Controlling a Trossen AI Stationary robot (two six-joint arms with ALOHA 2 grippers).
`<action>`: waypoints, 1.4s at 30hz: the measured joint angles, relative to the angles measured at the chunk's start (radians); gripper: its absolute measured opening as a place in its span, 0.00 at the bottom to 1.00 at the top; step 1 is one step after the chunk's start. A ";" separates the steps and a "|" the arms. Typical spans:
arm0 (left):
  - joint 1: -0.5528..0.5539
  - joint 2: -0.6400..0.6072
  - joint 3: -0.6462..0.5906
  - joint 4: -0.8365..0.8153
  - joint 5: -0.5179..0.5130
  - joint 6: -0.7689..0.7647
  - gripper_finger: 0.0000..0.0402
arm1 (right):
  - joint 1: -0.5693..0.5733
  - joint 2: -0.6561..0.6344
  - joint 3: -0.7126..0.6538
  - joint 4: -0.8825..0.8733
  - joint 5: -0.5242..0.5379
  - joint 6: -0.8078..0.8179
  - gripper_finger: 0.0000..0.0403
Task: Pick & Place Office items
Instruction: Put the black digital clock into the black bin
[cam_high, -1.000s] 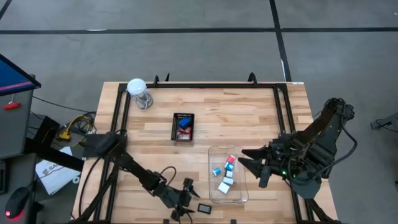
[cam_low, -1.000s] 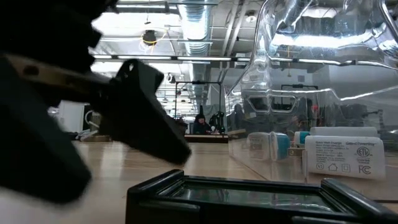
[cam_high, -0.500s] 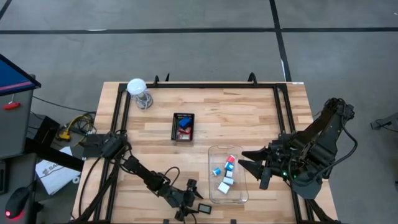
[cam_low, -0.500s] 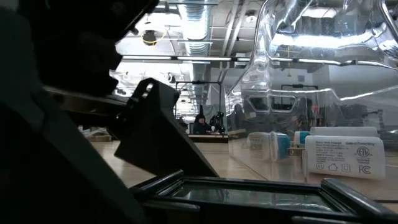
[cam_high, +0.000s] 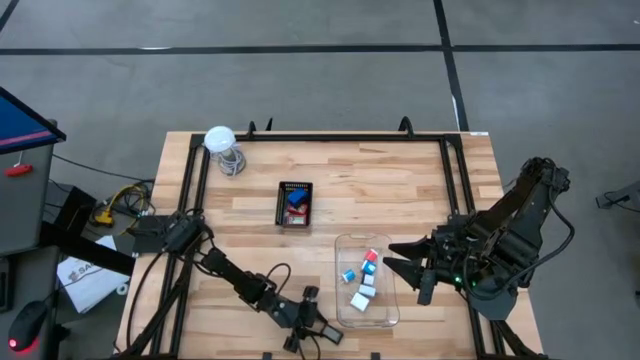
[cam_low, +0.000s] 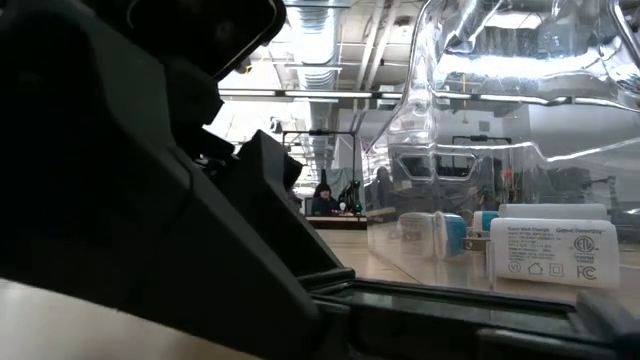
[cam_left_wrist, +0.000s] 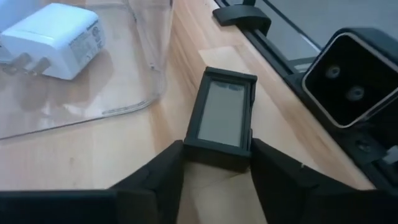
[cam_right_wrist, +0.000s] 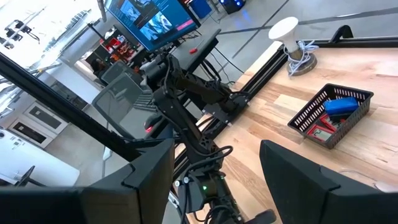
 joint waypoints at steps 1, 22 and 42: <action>0.000 0.000 0.000 0.001 0.004 -0.011 0.38 | 0.000 0.000 0.000 0.000 0.000 0.000 0.57; -0.007 -0.118 -0.079 -0.151 -0.048 -0.119 0.35 | 0.000 0.000 0.000 0.001 0.001 -0.001 0.57; 0.071 -0.705 -0.547 -0.331 -0.480 -0.366 0.35 | -0.022 0.000 0.000 0.015 0.044 -0.036 0.57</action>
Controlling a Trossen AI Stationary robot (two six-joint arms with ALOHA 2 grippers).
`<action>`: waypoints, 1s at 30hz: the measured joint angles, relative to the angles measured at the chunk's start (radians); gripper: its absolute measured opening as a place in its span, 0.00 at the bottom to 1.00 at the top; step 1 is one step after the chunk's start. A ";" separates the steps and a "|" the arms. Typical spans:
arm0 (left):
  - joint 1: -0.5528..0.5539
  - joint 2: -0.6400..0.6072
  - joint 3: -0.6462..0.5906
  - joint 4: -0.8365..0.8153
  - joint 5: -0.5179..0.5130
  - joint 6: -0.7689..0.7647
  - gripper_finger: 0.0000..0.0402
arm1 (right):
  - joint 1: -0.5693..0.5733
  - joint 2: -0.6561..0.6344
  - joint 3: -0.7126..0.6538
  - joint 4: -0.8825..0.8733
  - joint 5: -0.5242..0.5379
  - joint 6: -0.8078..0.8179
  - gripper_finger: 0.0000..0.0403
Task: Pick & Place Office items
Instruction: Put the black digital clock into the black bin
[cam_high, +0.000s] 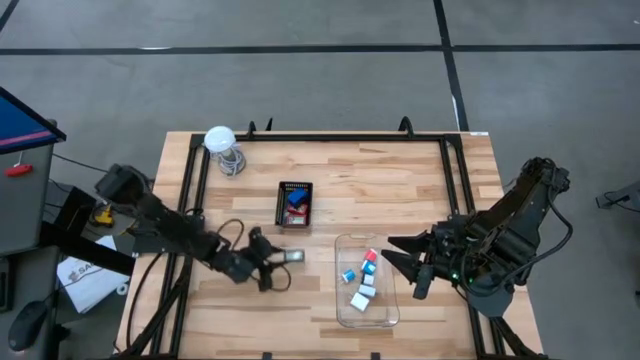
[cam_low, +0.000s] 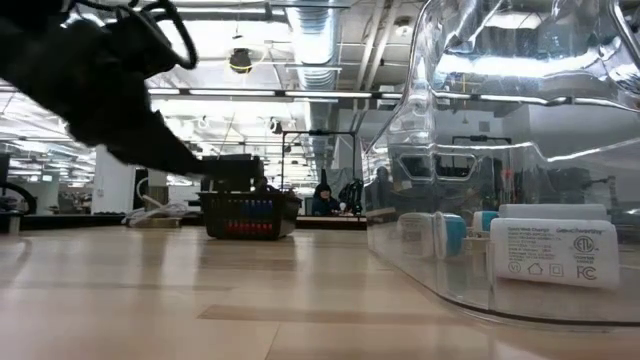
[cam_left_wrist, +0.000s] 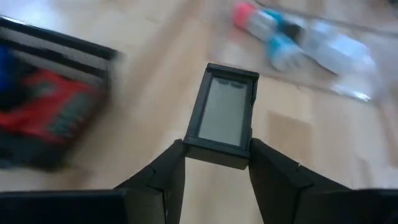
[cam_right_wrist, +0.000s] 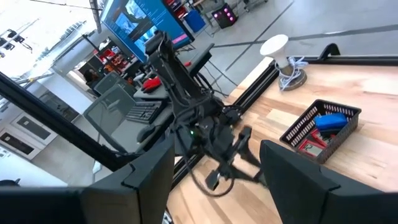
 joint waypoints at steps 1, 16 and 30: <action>0.020 -0.024 -0.002 -0.023 -0.016 0.001 0.35 | -0.004 0.000 0.000 0.001 0.002 -0.001 0.57; 0.436 -0.109 0.004 -0.068 0.073 -0.022 0.35 | -0.005 0.000 0.000 0.039 0.031 -0.026 0.57; 0.471 -0.109 0.004 -0.148 0.150 0.090 0.35 | -0.008 0.000 0.000 0.035 0.045 -0.025 0.57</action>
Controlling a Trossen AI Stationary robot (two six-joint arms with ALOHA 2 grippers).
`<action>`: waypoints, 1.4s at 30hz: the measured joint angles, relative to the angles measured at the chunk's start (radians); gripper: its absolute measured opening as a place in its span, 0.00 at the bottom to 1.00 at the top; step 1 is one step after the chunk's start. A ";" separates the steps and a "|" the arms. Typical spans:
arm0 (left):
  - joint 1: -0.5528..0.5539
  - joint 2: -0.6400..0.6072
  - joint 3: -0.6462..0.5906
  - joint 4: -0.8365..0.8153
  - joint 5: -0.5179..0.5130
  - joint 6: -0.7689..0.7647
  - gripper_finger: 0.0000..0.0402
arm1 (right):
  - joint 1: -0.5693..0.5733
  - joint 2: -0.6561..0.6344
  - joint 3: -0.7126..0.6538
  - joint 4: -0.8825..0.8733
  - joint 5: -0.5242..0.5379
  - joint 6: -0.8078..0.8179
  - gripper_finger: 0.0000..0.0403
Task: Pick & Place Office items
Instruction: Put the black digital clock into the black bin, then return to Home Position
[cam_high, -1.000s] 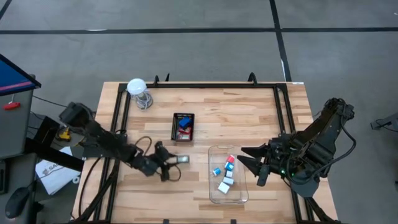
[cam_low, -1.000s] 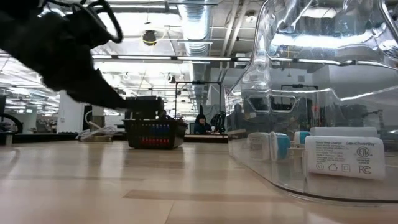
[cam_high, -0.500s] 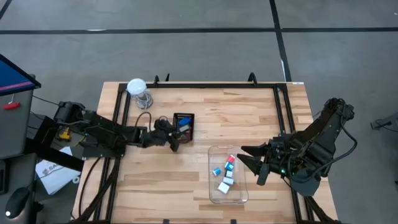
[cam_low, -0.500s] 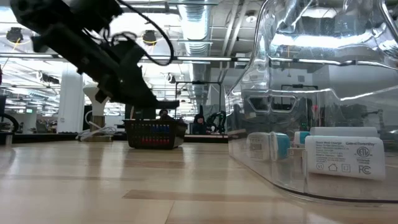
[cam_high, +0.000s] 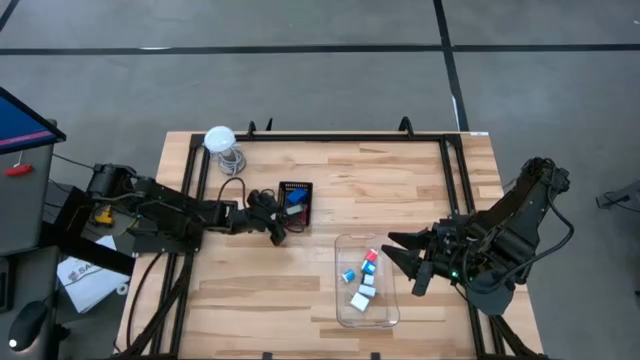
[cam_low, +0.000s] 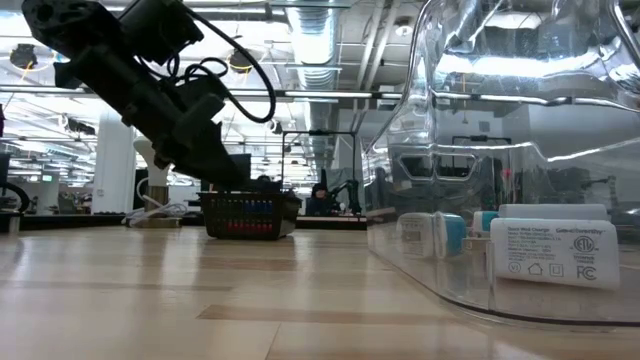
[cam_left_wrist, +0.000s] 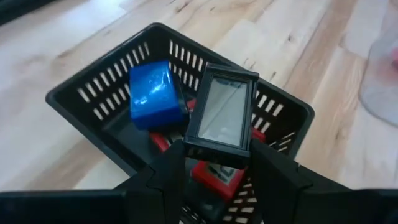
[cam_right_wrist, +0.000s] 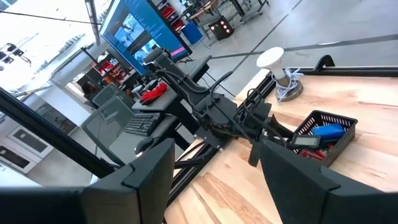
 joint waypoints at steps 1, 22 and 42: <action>0.000 0.000 0.000 0.000 0.002 0.012 0.35 | 0.000 0.000 0.000 0.000 0.002 0.000 0.57; 0.004 0.000 0.000 0.090 0.003 0.131 0.43 | 0.000 0.000 0.000 0.000 0.017 0.001 0.57; -0.006 -0.058 -0.001 0.187 0.118 0.200 0.51 | 0.000 0.000 0.000 -0.002 0.016 0.000 0.57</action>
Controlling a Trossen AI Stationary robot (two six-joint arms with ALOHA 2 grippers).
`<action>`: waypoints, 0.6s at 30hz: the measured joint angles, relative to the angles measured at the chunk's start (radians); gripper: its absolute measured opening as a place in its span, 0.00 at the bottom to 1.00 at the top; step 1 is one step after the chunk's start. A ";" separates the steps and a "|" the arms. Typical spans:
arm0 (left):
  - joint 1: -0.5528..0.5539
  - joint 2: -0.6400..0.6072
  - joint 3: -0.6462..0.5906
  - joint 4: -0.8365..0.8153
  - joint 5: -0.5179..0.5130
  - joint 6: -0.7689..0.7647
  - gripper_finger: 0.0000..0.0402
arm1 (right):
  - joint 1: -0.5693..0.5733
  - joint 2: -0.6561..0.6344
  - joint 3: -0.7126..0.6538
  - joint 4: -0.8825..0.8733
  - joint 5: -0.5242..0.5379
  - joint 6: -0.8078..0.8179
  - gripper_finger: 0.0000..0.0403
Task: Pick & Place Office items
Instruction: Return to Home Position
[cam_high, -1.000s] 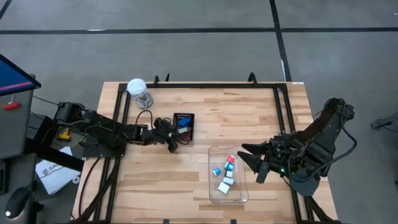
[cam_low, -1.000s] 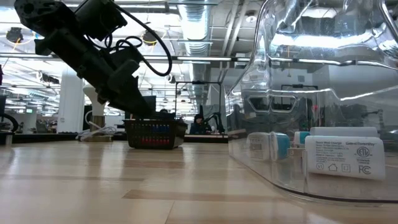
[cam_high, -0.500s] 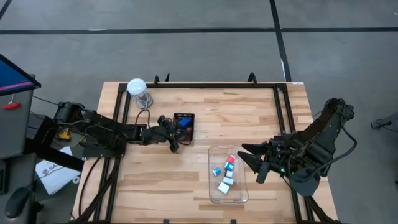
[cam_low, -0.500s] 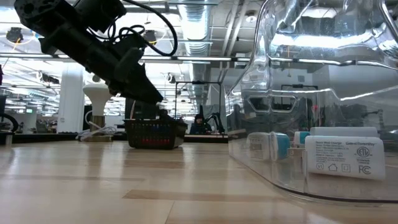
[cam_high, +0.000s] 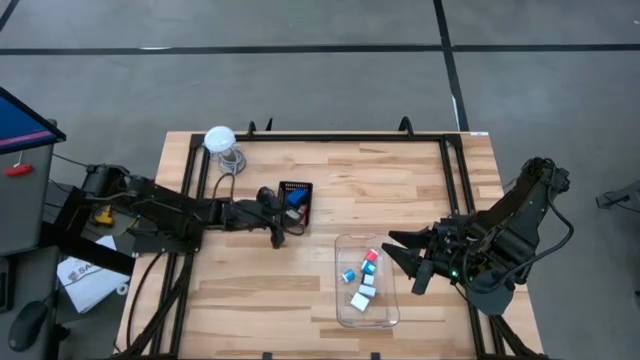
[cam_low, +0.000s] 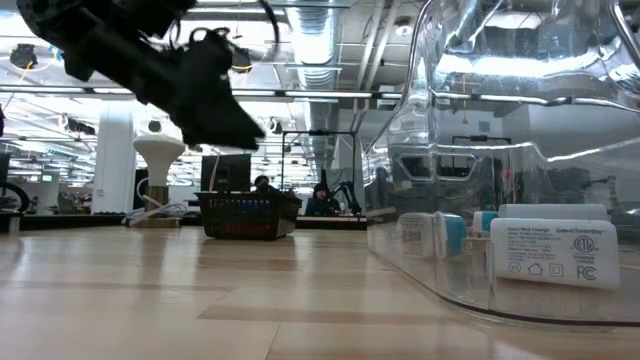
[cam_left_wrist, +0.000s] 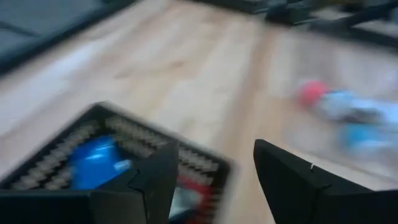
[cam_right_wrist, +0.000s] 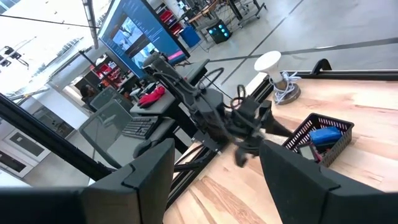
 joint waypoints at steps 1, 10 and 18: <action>0.000 -0.025 -0.006 0.005 0.056 0.000 0.50 | 0.000 0.000 0.000 0.000 0.000 0.001 0.57; 0.001 -0.399 -0.225 0.019 0.165 -0.127 0.42 | 0.002 0.000 0.000 -0.006 0.000 0.004 0.57; -0.001 -0.751 -0.373 0.078 0.168 -0.155 0.39 | -0.005 0.000 0.000 -0.009 0.000 0.034 0.57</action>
